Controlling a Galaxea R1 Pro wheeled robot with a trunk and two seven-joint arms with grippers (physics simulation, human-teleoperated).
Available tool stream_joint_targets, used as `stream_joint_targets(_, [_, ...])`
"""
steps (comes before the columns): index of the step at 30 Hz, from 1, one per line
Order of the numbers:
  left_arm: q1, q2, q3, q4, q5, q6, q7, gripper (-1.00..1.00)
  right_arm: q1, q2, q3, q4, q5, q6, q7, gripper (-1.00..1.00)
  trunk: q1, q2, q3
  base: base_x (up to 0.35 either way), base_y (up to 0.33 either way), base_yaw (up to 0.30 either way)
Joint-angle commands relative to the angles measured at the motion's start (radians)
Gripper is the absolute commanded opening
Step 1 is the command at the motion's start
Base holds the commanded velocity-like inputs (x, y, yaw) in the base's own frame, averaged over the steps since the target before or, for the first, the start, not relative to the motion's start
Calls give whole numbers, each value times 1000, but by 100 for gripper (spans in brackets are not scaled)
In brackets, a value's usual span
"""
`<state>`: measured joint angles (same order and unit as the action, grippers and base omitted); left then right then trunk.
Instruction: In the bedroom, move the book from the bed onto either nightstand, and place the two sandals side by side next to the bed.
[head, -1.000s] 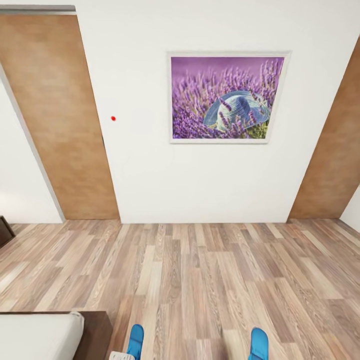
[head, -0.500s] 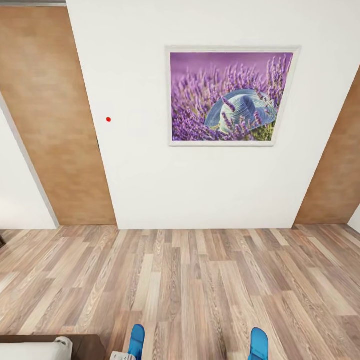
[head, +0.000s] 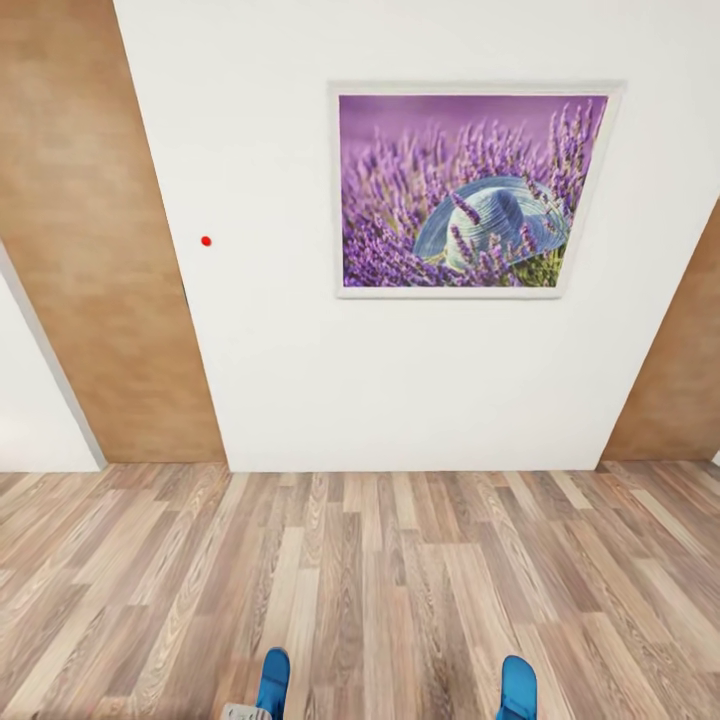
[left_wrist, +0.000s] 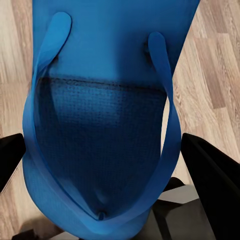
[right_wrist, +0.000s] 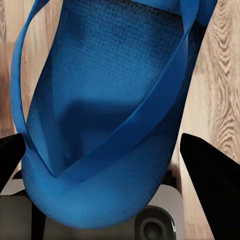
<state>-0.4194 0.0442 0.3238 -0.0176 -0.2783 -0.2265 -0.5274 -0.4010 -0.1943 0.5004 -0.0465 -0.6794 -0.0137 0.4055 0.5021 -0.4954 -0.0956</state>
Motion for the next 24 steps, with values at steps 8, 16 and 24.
stream_joint_targets(8, [-1, 0, 9, 1, -10, -5, -2, -100, -1, 0, 7, 0, -9, -2, 0, -100, 1, -2, -2, 335, 0, 55])
stream_joint_targets(16, [-1, 0, 9, 1, -10, -5, -2, -100, -1, -1, 7, 0, -9, -1, -1, -100, 1, -2, -2, 335, 0, 82])
stream_joint_targets(24, [-1, 0, 9, 1, -10, -5, -2, -100, -1, 0, 7, 0, -9, -1, 1, -100, 1, -2, -2, 335, 0, 1])
